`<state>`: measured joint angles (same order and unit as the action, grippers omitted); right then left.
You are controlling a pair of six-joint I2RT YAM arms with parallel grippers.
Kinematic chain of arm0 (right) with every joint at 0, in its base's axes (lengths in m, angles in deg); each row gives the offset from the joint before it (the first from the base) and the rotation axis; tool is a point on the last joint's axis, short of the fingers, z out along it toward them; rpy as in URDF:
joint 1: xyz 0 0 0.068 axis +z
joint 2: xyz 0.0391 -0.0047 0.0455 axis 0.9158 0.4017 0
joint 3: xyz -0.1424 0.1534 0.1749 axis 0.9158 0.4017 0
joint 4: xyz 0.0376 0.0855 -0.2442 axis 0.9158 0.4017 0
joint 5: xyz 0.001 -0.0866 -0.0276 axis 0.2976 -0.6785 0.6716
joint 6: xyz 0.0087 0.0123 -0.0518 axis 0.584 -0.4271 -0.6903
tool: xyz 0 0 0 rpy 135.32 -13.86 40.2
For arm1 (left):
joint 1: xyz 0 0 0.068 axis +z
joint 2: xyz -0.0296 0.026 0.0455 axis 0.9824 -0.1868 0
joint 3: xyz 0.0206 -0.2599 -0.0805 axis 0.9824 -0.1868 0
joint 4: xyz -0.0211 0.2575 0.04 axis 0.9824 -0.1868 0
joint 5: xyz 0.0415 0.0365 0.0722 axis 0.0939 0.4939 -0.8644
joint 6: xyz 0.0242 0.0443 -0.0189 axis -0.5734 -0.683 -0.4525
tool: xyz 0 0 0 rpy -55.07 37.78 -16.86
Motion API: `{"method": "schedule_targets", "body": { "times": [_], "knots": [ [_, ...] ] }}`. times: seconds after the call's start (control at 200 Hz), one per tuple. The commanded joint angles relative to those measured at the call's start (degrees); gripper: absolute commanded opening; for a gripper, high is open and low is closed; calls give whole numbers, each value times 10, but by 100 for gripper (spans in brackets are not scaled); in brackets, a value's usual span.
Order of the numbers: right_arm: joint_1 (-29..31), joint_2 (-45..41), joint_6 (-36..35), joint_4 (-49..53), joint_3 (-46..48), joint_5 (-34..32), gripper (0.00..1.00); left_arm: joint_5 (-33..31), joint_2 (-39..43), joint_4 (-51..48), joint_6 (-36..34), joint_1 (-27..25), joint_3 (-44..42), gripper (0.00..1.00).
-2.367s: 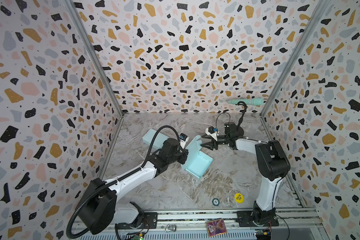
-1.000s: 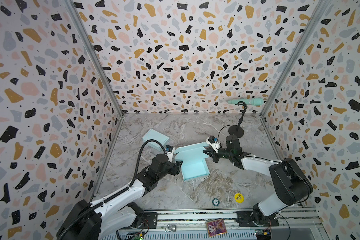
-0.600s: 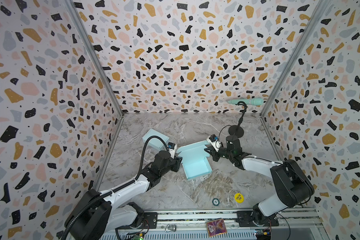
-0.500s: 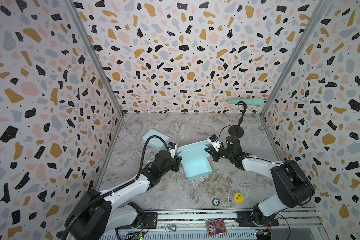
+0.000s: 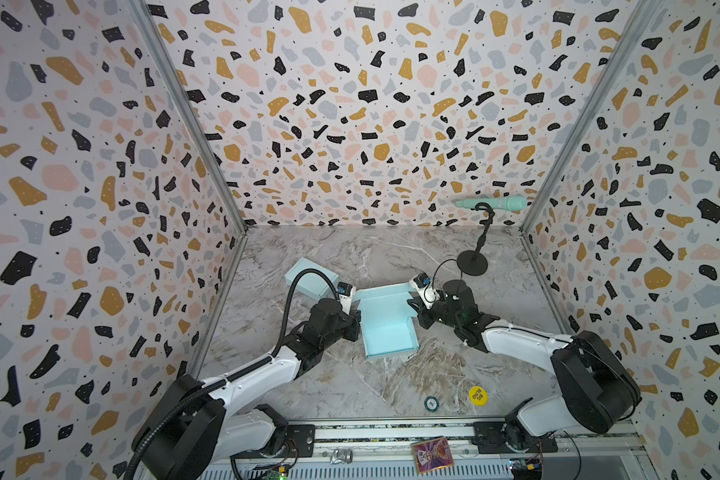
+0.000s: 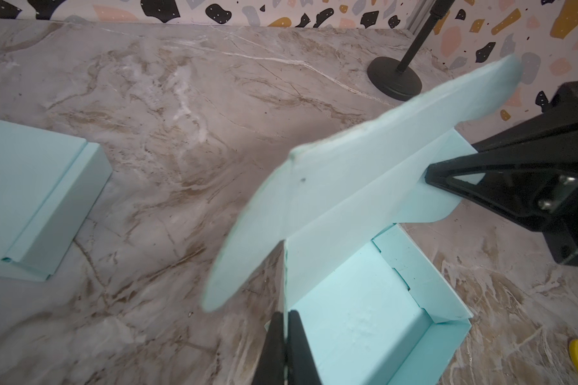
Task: Fold the paper box
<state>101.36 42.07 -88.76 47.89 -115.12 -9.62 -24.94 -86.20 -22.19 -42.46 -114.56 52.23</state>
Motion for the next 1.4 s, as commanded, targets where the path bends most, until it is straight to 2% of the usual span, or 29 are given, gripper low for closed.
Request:
{"method": "schedule_targets", "body": {
  "times": [0.0, 0.28, 0.551, 1.116, 1.397],
  "knots": [
    [34, -10, 52, 17, -6, -74, 10, 2, 7, 32, 12, -16, 35, 0],
    [68, 41, 123, -30, -48, -177, 16, -106, -29, 89, 48, -32, 46, 0],
    [76, 82, 142, -96, -75, -194, 21, -173, -96, 196, 64, -62, 44, 0],
    [111, 54, 161, -139, 16, -238, 28, -293, -148, 345, 106, -156, -45, 0],
    [137, 25, 180, -178, 62, -266, 33, -389, -163, 381, 140, -203, -68, 0]
  ]
}}
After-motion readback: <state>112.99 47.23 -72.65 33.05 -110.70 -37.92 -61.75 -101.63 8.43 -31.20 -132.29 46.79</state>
